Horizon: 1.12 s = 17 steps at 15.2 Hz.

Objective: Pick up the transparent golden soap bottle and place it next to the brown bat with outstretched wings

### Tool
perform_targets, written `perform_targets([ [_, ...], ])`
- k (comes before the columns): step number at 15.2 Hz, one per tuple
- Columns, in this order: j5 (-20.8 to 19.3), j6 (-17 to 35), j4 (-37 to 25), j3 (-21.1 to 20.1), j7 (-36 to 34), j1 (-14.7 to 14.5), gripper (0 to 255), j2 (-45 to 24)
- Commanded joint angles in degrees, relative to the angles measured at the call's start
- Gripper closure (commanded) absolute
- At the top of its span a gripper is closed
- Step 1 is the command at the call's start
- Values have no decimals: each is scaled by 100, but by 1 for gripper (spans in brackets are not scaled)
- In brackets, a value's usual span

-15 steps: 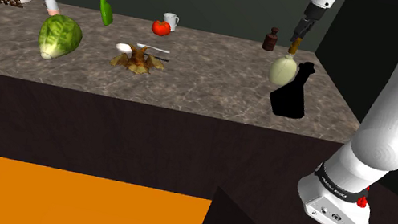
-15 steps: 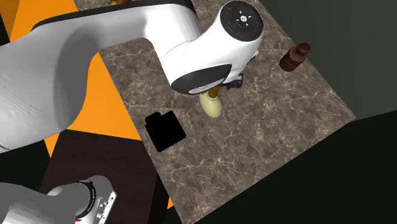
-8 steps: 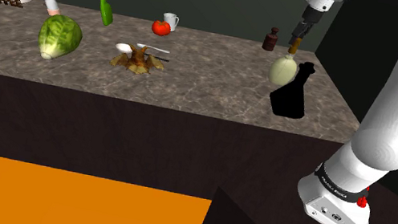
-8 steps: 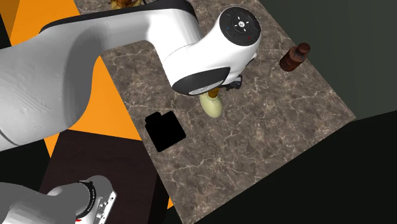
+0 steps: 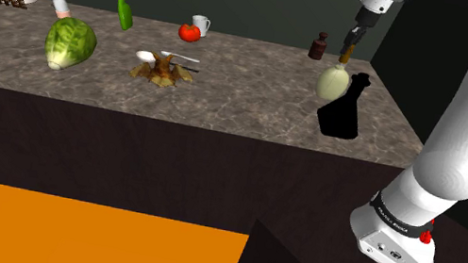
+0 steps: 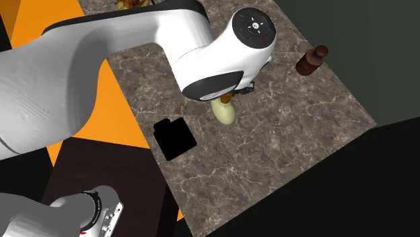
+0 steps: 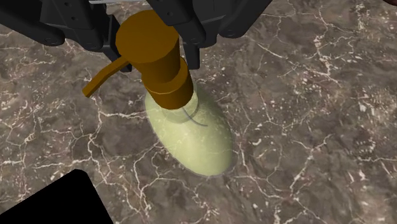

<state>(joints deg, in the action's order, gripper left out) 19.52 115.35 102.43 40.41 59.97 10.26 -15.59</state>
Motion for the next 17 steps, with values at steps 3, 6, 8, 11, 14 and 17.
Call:
perform_targets([
  [3, 0, -1, 0, -1, 0, 0, 255, 0],
  [6, -50, -130, -96, 17, -46, -9, 255, 49],
  [8, -97, -263, -200, 33, -90, -15, 255, 93],
  [11, -158, -466, -368, 53, -150, -19, 255, 149],
  [14, -207, -675, -549, 70, -205, -17, 255, 193],
  [17, -245, -889, -746, 85, -253, -10, 255, 224],
])
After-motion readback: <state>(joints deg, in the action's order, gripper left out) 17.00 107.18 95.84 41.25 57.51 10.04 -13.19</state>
